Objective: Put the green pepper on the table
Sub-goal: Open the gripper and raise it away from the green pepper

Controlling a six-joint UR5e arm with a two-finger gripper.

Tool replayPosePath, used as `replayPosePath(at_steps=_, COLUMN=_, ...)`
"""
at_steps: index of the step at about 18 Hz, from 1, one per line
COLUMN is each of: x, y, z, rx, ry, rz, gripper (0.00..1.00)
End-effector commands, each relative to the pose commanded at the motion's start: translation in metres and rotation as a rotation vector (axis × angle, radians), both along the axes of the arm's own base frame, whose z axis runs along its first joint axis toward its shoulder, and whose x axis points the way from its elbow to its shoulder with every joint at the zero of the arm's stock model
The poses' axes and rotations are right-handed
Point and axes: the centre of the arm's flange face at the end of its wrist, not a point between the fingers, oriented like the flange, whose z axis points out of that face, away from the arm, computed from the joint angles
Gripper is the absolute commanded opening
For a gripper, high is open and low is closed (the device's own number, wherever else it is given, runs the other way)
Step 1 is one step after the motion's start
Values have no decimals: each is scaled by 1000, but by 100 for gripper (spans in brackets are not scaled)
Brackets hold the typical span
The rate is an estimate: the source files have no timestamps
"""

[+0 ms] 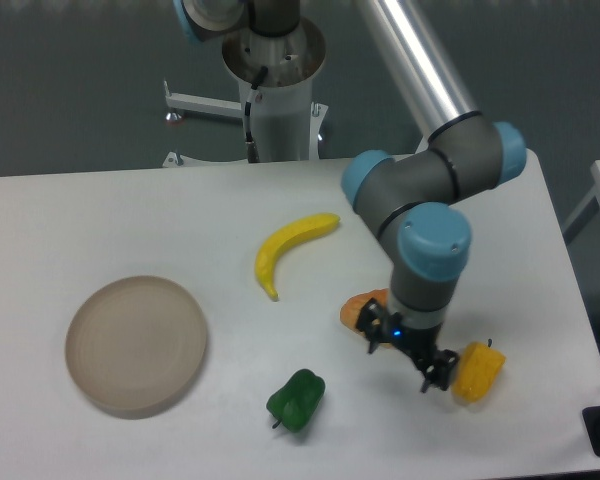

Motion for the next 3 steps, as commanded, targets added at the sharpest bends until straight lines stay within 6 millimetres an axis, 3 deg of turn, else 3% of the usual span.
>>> replayPosePath(at_steps=3, x=-10, y=-4, z=-1, rx=-9, ry=21, rz=-5, gripper=99)
